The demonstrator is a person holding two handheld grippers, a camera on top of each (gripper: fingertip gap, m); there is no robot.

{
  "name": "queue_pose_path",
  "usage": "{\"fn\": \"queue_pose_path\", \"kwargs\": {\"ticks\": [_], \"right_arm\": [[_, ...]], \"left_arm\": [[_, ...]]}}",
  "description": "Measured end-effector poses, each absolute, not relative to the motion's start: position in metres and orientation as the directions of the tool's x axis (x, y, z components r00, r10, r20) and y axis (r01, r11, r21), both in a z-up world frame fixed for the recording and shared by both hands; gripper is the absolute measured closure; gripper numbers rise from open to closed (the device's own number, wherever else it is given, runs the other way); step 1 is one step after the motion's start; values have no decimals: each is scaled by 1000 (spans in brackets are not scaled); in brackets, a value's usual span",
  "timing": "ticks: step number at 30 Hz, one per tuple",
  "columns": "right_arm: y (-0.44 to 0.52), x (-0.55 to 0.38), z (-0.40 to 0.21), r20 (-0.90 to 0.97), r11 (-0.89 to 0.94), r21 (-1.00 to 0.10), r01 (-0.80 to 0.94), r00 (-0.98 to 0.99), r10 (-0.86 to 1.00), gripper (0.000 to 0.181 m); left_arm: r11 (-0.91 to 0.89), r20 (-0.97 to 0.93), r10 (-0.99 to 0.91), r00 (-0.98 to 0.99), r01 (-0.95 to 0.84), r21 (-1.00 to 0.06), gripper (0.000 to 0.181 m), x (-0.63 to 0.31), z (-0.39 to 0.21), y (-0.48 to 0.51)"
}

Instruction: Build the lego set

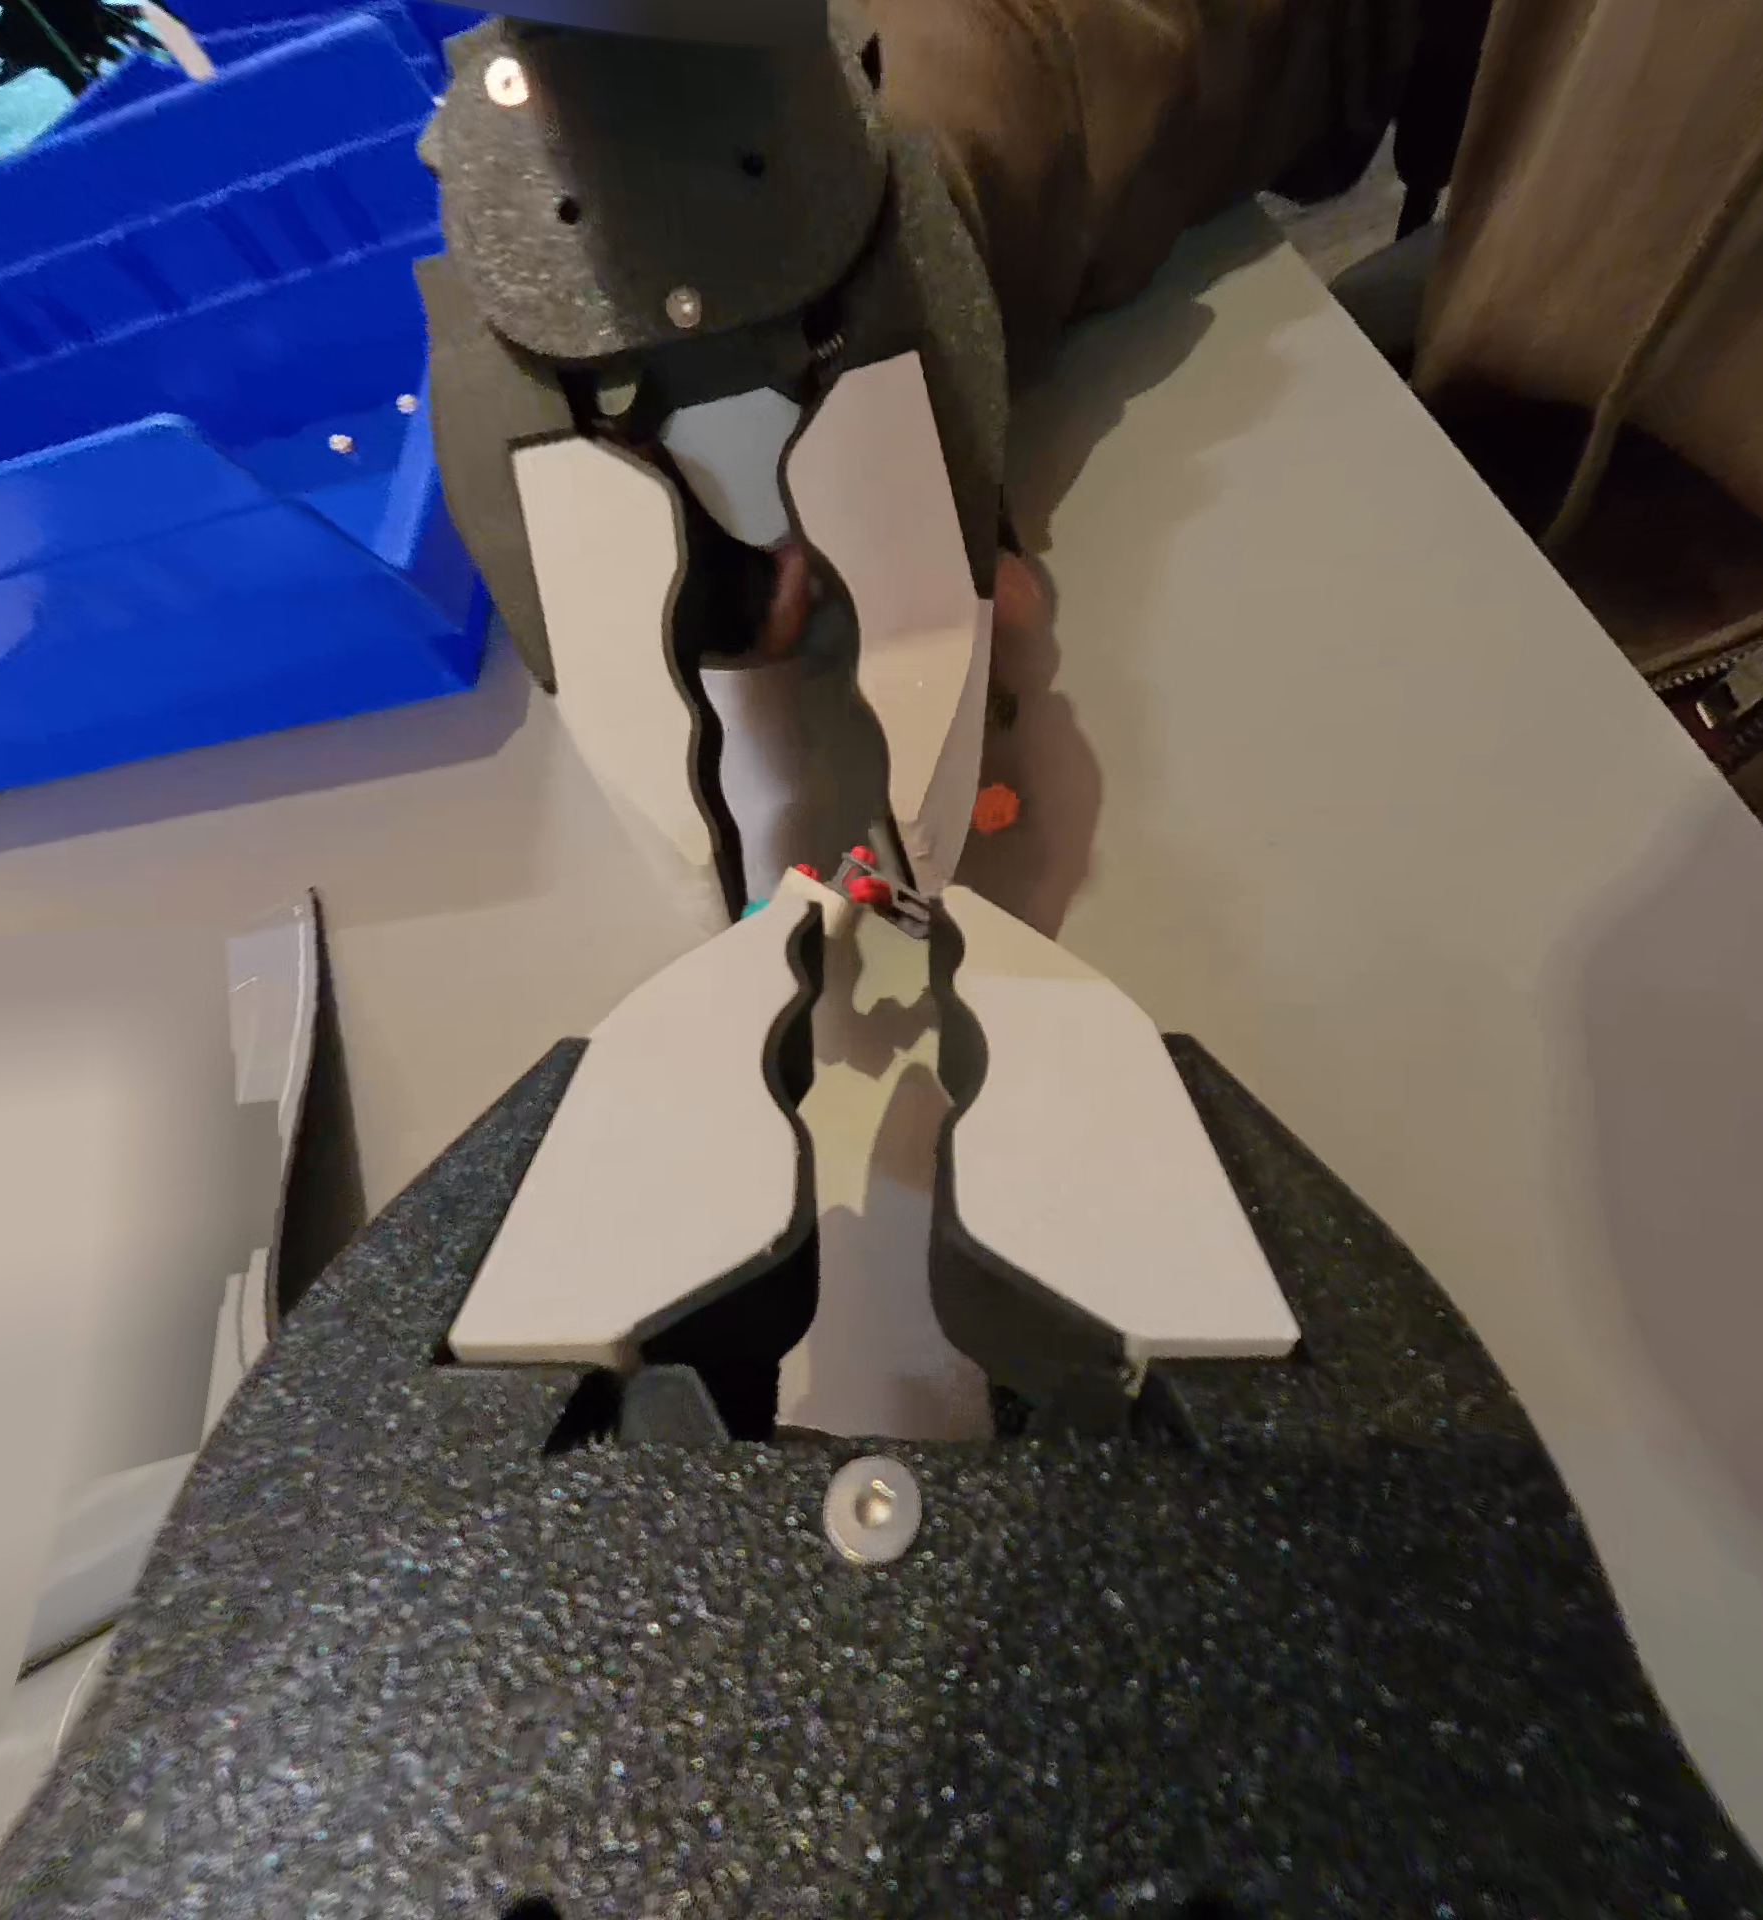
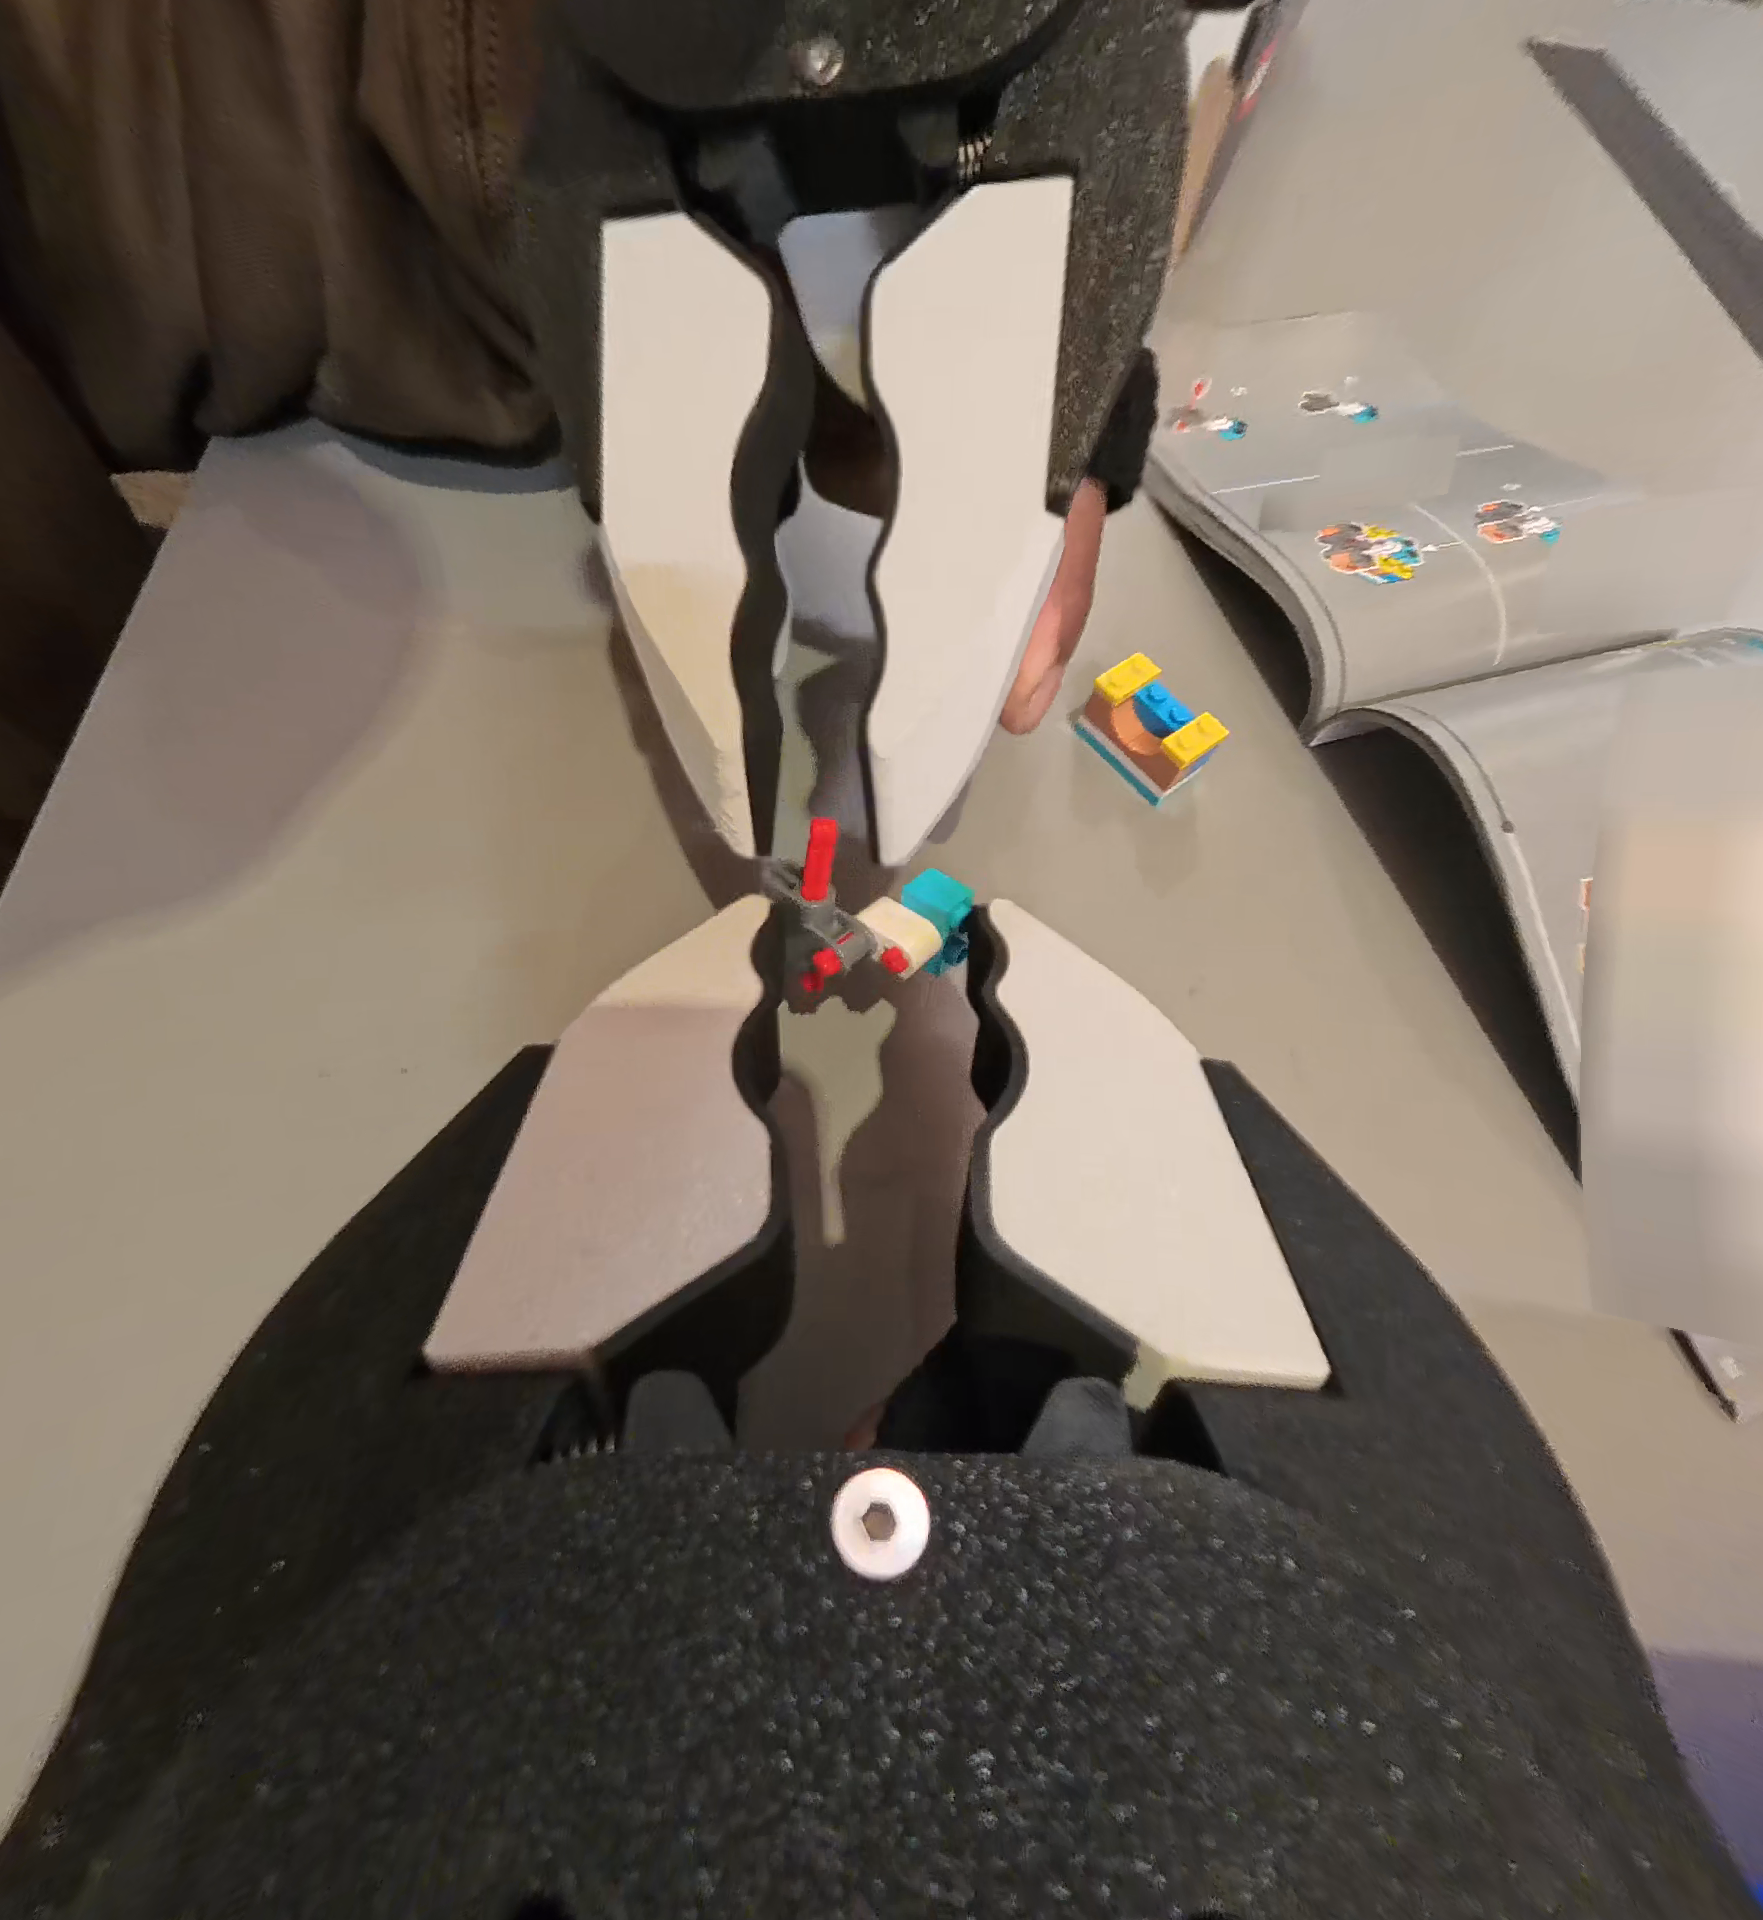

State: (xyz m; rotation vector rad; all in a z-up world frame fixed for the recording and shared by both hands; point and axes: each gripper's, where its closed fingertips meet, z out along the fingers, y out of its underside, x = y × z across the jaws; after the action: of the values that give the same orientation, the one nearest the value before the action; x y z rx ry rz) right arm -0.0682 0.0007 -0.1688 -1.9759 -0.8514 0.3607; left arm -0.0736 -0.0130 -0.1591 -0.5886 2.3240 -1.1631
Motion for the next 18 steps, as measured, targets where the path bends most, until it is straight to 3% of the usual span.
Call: {"fn": "queue_pose_path", "kwargs": {"ticks": [7,13,18], "right_arm": [[19,-38,-131,100,-234,-938,257,844,527,148],[23,-27,-117,137,-176,-956,233,890,435,148],[25,-20,-108,68,-162,-976,143,915,398,148]], "left_arm": [[294,-78,-743,-665,-219,-930,159,-49,-129,5],[130,37,-793,-608,-228,-965,168,-36,-118,8],[118,28,-812,-583,-212,-970,169,-33,-116,11]]}}
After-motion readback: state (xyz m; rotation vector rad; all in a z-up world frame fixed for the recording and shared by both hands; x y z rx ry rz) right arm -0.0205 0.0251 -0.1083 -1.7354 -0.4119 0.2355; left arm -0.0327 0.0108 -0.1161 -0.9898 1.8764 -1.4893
